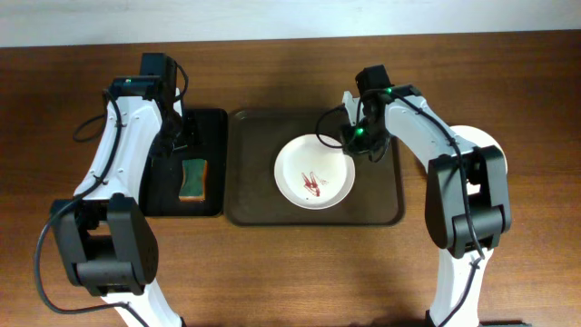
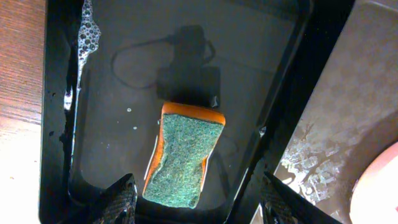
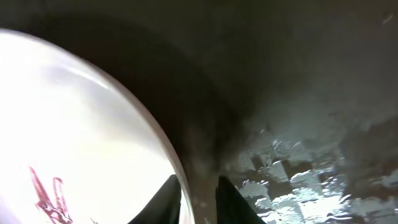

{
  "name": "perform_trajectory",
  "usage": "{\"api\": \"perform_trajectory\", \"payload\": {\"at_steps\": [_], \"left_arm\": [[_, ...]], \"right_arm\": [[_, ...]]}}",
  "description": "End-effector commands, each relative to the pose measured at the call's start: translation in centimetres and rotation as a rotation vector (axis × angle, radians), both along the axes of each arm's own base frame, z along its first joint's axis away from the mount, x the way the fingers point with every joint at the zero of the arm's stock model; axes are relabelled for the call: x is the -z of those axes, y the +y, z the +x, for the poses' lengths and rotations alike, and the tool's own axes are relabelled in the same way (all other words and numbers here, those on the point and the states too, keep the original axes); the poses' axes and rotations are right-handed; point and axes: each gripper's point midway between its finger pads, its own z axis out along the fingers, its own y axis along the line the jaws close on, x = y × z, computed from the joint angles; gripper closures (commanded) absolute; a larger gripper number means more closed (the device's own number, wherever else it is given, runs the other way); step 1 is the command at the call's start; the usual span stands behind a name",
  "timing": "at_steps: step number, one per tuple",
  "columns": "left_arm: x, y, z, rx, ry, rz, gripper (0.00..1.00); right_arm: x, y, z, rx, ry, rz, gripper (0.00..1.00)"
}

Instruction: Clean dirty plates on tray and stack at the side

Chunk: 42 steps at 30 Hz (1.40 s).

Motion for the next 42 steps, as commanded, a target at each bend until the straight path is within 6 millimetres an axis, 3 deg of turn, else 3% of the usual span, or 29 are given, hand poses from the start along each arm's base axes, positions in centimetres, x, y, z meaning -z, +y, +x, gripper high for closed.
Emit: {"api": "perform_trajectory", "payload": {"at_steps": [1,9,13,15,21,27,30,35,39,42], "left_arm": [[-0.3,-0.1,0.0,0.006,-0.006,-0.009,0.38],[-0.3,-0.1,0.0,0.006,-0.006,-0.009,0.38],[-0.3,-0.1,0.0,0.006,-0.006,-0.009,0.39],[-0.3,-0.1,0.0,0.006,-0.006,-0.009,0.38],[-0.3,-0.1,0.0,0.006,-0.006,-0.009,0.37],[-0.3,-0.1,0.0,0.006,-0.006,-0.009,0.36],[-0.3,-0.1,0.1,0.006,-0.007,-0.009,0.36],[-0.3,-0.1,0.0,0.006,-0.006,-0.009,0.36],[-0.3,-0.1,0.0,0.006,-0.006,-0.009,0.36],[-0.3,-0.1,0.0,0.006,-0.006,-0.009,0.36]], "right_arm": [[1.3,0.5,-1.6,-0.012,0.055,0.007,0.93],[0.7,-0.2,-2.5,0.122,0.124,0.006,0.96],[0.4,-1.5,-4.0,0.456,0.275,-0.006,0.96],[0.4,-1.6,-4.8,0.521,0.322,-0.016,0.96],[0.1,0.0,-6.0,0.561,0.391,0.007,0.96],[0.0,1.2,-6.6,0.548,0.403,0.009,0.94],[0.1,1.1,-5.6,0.497,0.354,0.029,0.64],[0.1,-0.3,-2.4,0.367,0.198,0.062,0.53],[0.0,-0.3,-1.0,0.228,0.103,0.071,0.57],[0.2,0.1,-1.1,0.187,0.094,0.07,0.71]]}}
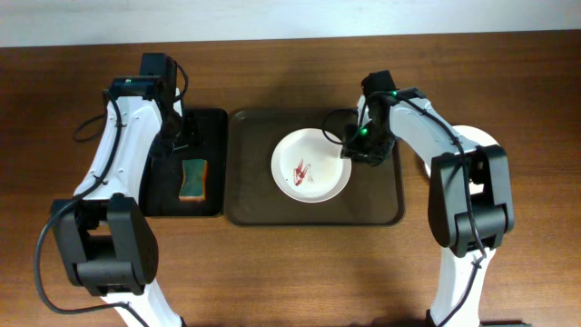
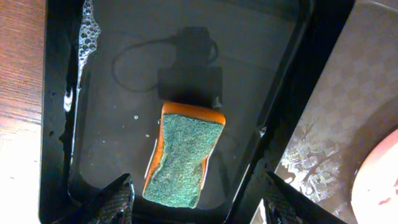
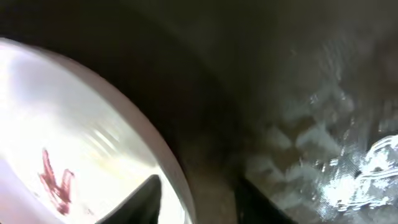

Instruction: Clean dirty plates on tray and stack at the side

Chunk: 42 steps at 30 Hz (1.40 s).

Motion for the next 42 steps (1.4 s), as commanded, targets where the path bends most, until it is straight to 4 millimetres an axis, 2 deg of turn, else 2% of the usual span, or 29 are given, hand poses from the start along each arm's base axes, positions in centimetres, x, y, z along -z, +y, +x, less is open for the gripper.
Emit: {"api": "perform_trajectory", "payload": {"at_steps": [1,3,4,5,12,16,26,29,31,32,33,39,42], "left_arm": [[-0.3,-0.1,0.0,0.006,-0.006,-0.009,0.36],[-0.3,-0.1,0.0,0.006,-0.006,-0.009,0.36],[-0.3,-0.1,0.0,0.006,-0.006,-0.009,0.36],[-0.3,-0.1,0.0,0.006,-0.006,-0.009,0.36],[0.4,-0.1,-0.7,0.006,0.024,-0.008,0.36],[3.3,0.1,-2.2,0.004,0.072,0.006,0.36],[8.7,0.2,-4.3,0.028,0.093,0.009,0.38],[9.8,0.2,-4.8,0.031,0.098,0.009,0.49],[9.9,0.2,-4.9,0.031,0.097,0.009,0.72],[9.9,0.2,-4.8,0.031,0.093,0.009,0.89],[9.8,0.2,-4.6,0.031,0.087,0.009,1.0],[8.6,0.2,-2.9,0.03,0.032,0.009,1.0],[7.2,0.2,-1.9,0.03,-0.014,0.009,1.0]], "right_arm": [[0.0,0.5,-0.5,-0.113,-0.033,-0.014,0.75],[0.4,0.9,-1.3,-0.127,-0.011,-0.018,0.83],[0.5,1.1,-1.7,-0.133,0.001,-0.02,0.92],[0.6,1.3,-2.0,-0.138,0.011,-0.021,0.96],[0.6,1.1,-3.6,0.005,0.124,-0.032,0.96],[0.6,1.2,-4.5,0.035,0.167,-0.041,0.96],[0.6,1.3,-4.5,0.033,0.166,-0.041,0.96],[0.6,1.3,-4.5,0.033,0.166,-0.041,0.96],[0.6,1.3,-4.5,0.033,0.166,-0.041,0.96],[0.6,1.3,-4.5,0.033,0.166,-0.041,0.96],[0.6,1.3,-4.5,0.033,0.166,-0.041,0.96],[0.6,1.2,-4.5,0.033,0.166,-0.042,0.96],[0.6,1.2,-4.5,0.033,0.166,-0.042,0.96]]}}
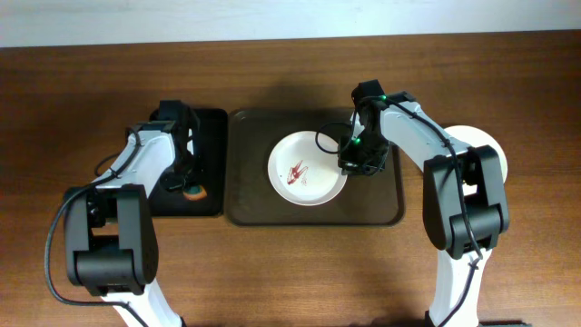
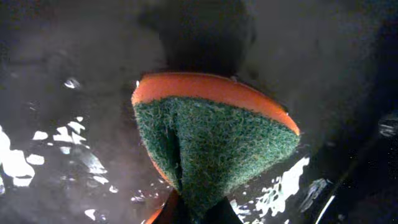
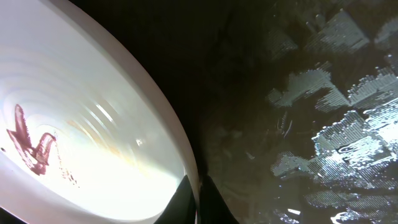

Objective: Clean dirty plates on tray and stack at the side
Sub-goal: 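Grasp the green sponge with the left gripper and lift it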

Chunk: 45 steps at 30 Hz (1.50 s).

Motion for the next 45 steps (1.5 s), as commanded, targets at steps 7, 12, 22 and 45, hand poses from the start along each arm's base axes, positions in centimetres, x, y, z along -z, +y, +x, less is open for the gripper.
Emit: {"api": "perform_trajectory", "payload": {"at_steps": [7,12,22,45], "left_arm": [[-9.1,0.0,4.9,0.038,-0.319,0.008,1.0],[-13.7,0.1,6.4,0.078,-0.482,0.025,1.0],[-21.6,0.1,7.4,0.072,-0.74,0.036,1.0],[-30.9,0.2,7.6,0.157,-1.047,0.114,1.0]], "right_arm": [[0.2,-0.4,-0.7,0.0,0.012,-0.041,0.96],[0.2,-0.4,-0.7,0.0,0.011,-0.045,0.96],[0.2,-0.4,-0.7,0.0,0.011,-0.045,0.96],[0.2,-0.4,-0.7,0.0,0.012,-0.045,0.96]]}}
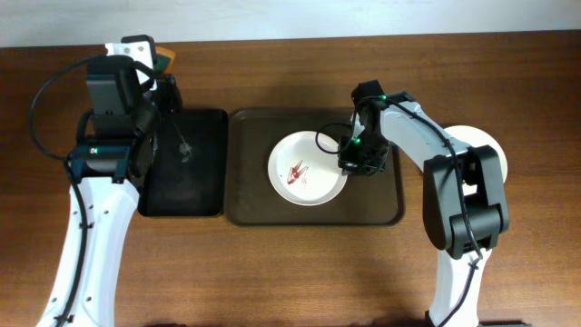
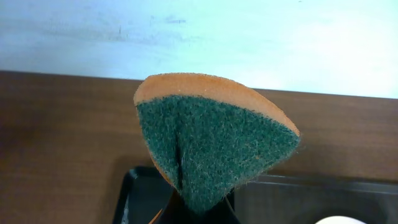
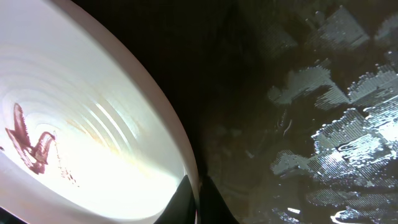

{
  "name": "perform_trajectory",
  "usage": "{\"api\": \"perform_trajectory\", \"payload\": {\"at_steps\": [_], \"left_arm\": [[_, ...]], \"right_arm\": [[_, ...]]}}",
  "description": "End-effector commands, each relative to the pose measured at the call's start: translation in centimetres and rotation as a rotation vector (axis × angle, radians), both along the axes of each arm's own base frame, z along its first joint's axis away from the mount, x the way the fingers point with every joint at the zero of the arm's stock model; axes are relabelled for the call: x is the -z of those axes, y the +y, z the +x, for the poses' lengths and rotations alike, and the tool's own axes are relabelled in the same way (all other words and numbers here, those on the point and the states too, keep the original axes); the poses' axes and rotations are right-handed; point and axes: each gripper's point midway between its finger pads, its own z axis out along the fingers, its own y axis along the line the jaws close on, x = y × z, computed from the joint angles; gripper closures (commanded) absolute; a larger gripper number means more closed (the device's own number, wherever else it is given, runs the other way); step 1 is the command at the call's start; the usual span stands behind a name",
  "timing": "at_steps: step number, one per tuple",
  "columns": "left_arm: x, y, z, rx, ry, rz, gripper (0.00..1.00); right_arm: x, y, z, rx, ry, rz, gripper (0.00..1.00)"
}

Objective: Clean dirty plates on tray and stack at the side
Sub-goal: 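Grasp the green sponge with the left gripper and lift it, then carry the sponge with the left gripper toward the sauce plate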

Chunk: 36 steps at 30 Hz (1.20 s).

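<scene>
A white plate (image 1: pixel 307 170) with a red smear (image 1: pixel 297 173) lies on the brown tray (image 1: pixel 251 195). My right gripper (image 1: pixel 352 163) is shut on the plate's right rim (image 3: pixel 186 165), one finger inside, one outside. My left gripper (image 2: pixel 200 211) is raised above the black basin (image 1: pixel 191 173) and shut on a folded sponge (image 2: pixel 211 140), green scouring side toward the camera, orange backing on its edge. In the overhead view the sponge (image 1: pixel 162 59) shows as an orange tip near the back of the table.
A stack of clean white plates (image 1: pixel 477 145) sits right of the tray, partly under my right arm. The basin holds soapy water. A white wall runs behind the brown table (image 1: pixel 290 272).
My left gripper has risen from the basin with the sponge pinched in it and now points toward the back wall. The right gripper and plate have not moved.
At first the sponge lay flat in the basin under my open left gripper, and my right gripper was at the plate's rim. The plate then lay rotated and slightly further left on the tray. Later the left gripper was shut on the sponge in the water, now lifted clear.
</scene>
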Motion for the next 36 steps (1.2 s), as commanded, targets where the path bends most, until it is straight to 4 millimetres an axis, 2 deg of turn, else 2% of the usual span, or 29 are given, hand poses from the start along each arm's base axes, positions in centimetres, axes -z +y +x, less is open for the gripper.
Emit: {"api": "perform_trajectory", "payload": {"at_steps": [1,11,36], "left_arm": [[-2.76,0.24,-0.14,0.009,-0.074,0.04,1.0],[-3.32,0.24,0.12,0.008,-0.099,0.04,1.0],[-3.13,0.24,0.05,0.008,-0.091,0.039,1.0]], "right_arm": [[0.22,-0.38,-0.59,0.0,0.007,-0.043,0.96],[0.22,-0.38,-0.58,0.0,0.007,-0.043,0.96],[0.21,-0.38,-0.6,0.0,0.008,-0.043,0.96]]}}
